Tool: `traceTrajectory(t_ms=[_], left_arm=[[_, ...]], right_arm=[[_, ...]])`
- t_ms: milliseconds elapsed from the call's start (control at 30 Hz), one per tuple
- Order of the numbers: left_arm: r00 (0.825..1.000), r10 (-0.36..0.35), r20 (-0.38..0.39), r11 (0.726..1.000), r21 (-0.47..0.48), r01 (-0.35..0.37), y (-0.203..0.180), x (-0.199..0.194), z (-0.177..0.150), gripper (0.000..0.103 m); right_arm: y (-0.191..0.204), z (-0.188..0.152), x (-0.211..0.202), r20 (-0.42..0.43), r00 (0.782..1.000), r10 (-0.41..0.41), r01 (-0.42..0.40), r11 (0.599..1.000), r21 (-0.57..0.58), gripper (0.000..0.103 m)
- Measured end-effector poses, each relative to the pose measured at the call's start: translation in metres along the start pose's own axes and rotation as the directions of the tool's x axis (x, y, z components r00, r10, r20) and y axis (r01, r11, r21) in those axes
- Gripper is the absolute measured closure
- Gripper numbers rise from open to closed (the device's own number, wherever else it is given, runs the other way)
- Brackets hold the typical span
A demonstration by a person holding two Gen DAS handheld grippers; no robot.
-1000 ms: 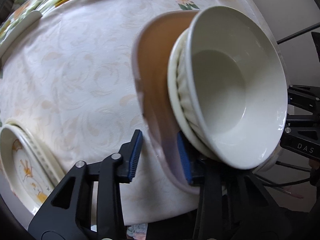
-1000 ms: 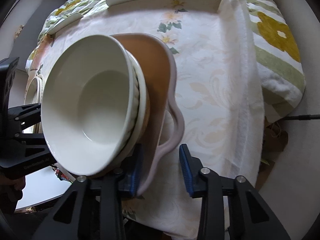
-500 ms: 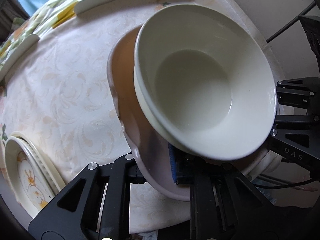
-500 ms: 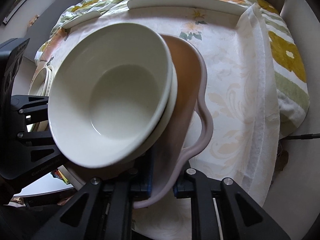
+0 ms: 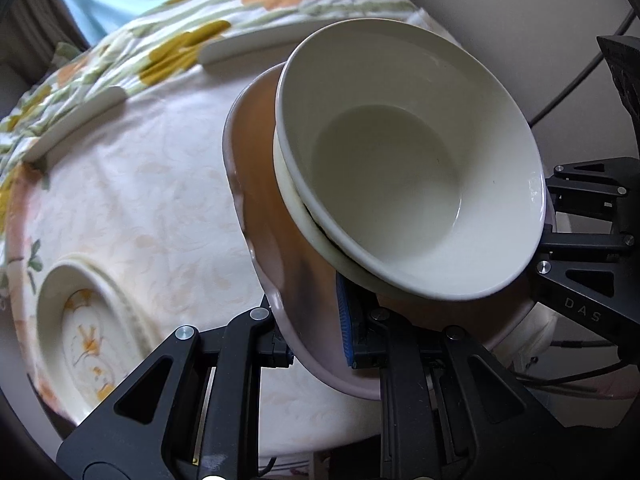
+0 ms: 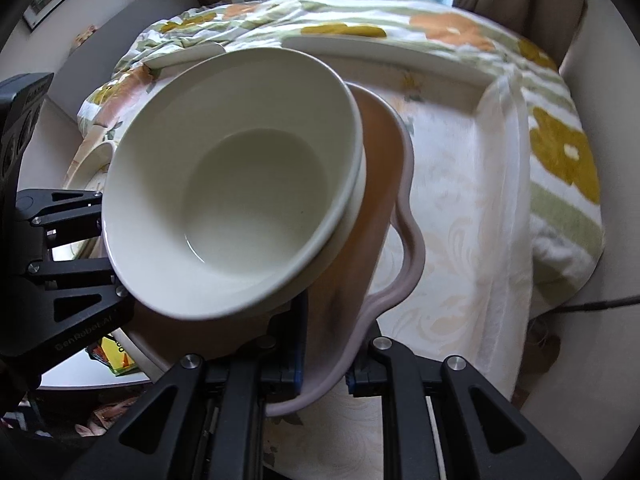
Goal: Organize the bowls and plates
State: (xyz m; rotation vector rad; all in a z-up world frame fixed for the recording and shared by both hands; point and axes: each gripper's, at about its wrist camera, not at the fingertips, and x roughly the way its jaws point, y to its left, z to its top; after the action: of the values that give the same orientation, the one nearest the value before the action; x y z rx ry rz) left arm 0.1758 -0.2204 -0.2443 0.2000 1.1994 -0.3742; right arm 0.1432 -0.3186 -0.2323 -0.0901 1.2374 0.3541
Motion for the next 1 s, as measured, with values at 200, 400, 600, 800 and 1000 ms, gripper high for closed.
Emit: traceTrajectory(t_ms=[200, 400, 600, 800, 1000], left_arm=[[0.999, 0.029, 0.04, 0.999, -0.039, -0.027, 0.035, -0.047, -0.014, 0.089], [0.997, 0.044, 0.056, 0.997, -0.06, -0.041, 0.093, -0.08, -0.039, 0.089], [0.999, 0.038, 0.025, 0.999, -0.035, -0.037, 0.158, -0.09, -0.067, 0.089], [0.999, 0.032, -0.018, 0.999, 0.013, -0.032, 0.208, -0.077, -0.092, 0.089], [0.999, 0.015, -0.04, 0.999, 0.037, -0.013, 0.232, -0.058, -0.108, 0.089]], right_arm=[[0.039, 0.015, -0.028, 0.027, 1.0, 0.001, 0.001, 0.998, -0.062, 0.089], [0.098, 0.034, -0.034, 0.044, 0.999, 0.004, 0.001, 0.995, -0.097, 0.089], [0.16, 0.048, -0.019, 0.043, 0.999, 0.016, -0.014, 0.998, -0.064, 0.089], [0.212, 0.055, 0.013, 0.017, 1.0, 0.02, -0.02, 1.0, -0.024, 0.089], [0.234, 0.055, 0.04, -0.011, 1.0, 0.021, -0.021, 1.0, 0.015, 0.089]])
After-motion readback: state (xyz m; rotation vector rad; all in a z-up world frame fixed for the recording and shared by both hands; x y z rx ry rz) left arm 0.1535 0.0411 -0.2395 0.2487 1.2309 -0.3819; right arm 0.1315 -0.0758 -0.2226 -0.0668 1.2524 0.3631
